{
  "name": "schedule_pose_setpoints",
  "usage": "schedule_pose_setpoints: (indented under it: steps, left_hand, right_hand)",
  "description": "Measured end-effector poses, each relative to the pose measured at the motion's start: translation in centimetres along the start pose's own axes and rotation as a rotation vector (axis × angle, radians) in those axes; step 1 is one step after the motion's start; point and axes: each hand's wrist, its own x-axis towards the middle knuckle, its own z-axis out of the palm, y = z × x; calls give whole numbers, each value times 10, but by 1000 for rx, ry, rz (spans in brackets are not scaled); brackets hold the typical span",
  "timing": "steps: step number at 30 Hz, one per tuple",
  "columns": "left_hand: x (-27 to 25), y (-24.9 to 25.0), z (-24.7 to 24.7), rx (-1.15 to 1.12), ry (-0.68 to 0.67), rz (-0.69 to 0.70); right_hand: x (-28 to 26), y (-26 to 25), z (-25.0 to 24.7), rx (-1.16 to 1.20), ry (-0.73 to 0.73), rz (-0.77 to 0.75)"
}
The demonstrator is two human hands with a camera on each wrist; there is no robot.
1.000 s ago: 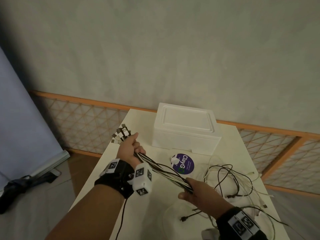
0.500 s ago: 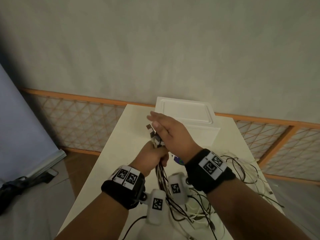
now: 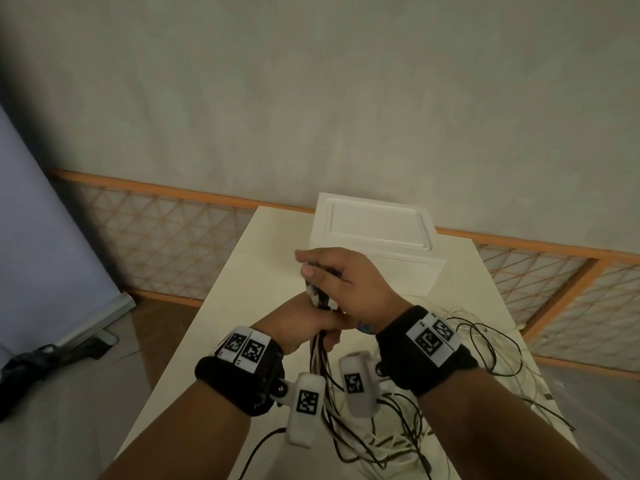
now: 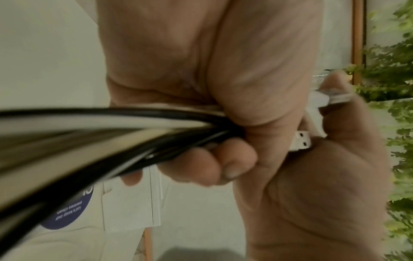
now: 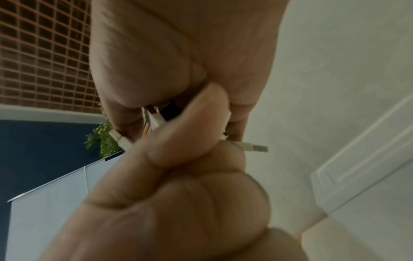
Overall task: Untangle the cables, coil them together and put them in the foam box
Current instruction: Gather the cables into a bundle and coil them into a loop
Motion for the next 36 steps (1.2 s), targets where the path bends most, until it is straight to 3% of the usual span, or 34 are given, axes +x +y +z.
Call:
schedule_pose_setpoints:
  steps: [5, 11, 15, 18, 25, 28, 31, 33, 36]
  left_hand:
    - [3, 2, 1, -83, 45, -6]
    - [5, 10, 4, 39, 111, 98]
    - [2, 6, 6, 65, 156, 63]
    - [-1, 5, 12, 76, 154, 73]
    - [1, 5, 18, 1, 175, 125]
    - [-1, 4, 18, 26, 72, 75]
    - [-5, 6, 18, 33, 54, 75]
    - [-5, 7, 18, -8, 99, 117]
    - [2, 2, 15, -192, 318, 165]
  right_hand:
    - [-2, 0, 5, -13, 116, -139]
    - [-1, 7, 7, -126, 196, -290]
    - [-2, 17, 7, -107, 236, -123]
    - [-5, 17, 4, -98, 162, -156]
    - [-13, 7, -10, 367, 145, 20]
    - [-15, 0, -2, 302, 88, 55]
    - [-15, -1, 0, 117, 60, 9]
    - [-16, 4, -5, 74, 43, -26]
    - [-25, 17, -8, 327, 177, 77]
